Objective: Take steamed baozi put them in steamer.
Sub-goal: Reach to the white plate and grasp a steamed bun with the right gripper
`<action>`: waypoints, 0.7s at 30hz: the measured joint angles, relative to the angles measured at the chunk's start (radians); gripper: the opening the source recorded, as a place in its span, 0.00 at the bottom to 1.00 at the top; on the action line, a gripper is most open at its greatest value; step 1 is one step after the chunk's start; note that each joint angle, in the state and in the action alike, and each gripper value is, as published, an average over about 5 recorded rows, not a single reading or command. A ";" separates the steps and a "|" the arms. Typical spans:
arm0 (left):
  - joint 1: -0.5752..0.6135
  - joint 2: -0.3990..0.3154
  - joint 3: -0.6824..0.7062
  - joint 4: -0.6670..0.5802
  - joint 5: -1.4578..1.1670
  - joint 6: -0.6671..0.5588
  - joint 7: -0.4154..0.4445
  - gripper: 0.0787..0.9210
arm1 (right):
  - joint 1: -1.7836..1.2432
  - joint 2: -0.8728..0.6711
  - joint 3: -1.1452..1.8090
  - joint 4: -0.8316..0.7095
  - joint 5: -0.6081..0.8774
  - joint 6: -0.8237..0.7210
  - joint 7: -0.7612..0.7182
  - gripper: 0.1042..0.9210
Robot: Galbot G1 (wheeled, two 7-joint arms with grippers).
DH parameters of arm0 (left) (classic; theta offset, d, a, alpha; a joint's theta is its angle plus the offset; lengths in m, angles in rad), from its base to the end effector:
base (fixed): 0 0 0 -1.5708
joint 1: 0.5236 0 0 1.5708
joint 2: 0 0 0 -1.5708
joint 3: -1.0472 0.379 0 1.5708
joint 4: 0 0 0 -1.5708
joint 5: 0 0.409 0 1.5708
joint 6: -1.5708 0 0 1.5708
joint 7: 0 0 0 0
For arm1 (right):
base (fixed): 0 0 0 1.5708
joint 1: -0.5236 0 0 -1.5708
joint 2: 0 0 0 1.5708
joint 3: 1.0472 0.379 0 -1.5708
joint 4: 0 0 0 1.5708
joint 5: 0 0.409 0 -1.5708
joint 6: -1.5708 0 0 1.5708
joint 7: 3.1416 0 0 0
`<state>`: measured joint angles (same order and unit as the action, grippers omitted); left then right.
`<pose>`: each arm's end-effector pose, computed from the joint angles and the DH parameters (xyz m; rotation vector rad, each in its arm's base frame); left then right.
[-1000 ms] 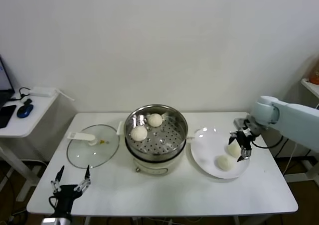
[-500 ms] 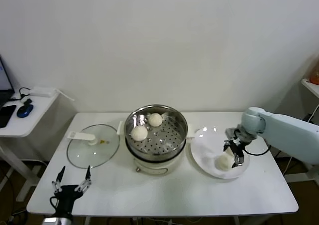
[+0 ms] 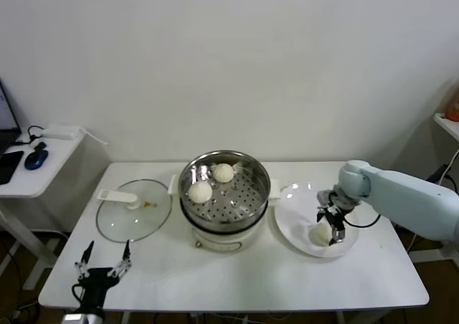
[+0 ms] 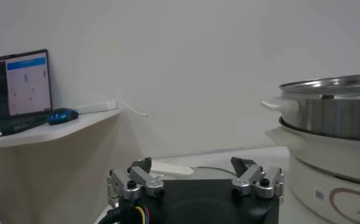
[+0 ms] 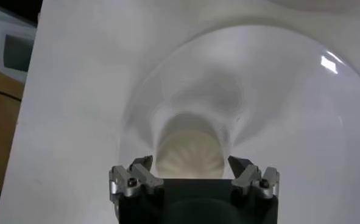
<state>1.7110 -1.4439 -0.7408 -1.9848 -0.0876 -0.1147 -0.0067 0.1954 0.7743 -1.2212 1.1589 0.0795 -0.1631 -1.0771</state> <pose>0.1632 0.1072 -0.3848 0.1970 -3.0138 -0.2129 0.5881 -0.1299 -0.2688 1.3796 -1.1552 1.3311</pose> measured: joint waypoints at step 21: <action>-0.017 -0.002 0.006 0.001 0.005 0.008 0.000 0.88 | -0.024 0.008 0.025 -0.018 -0.015 -0.001 -0.003 0.75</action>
<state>1.6939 -1.4454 -0.7353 -1.9840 -0.0827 -0.1065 -0.0066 0.1712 0.7821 -1.1961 1.1409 0.0649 -0.1645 -1.0803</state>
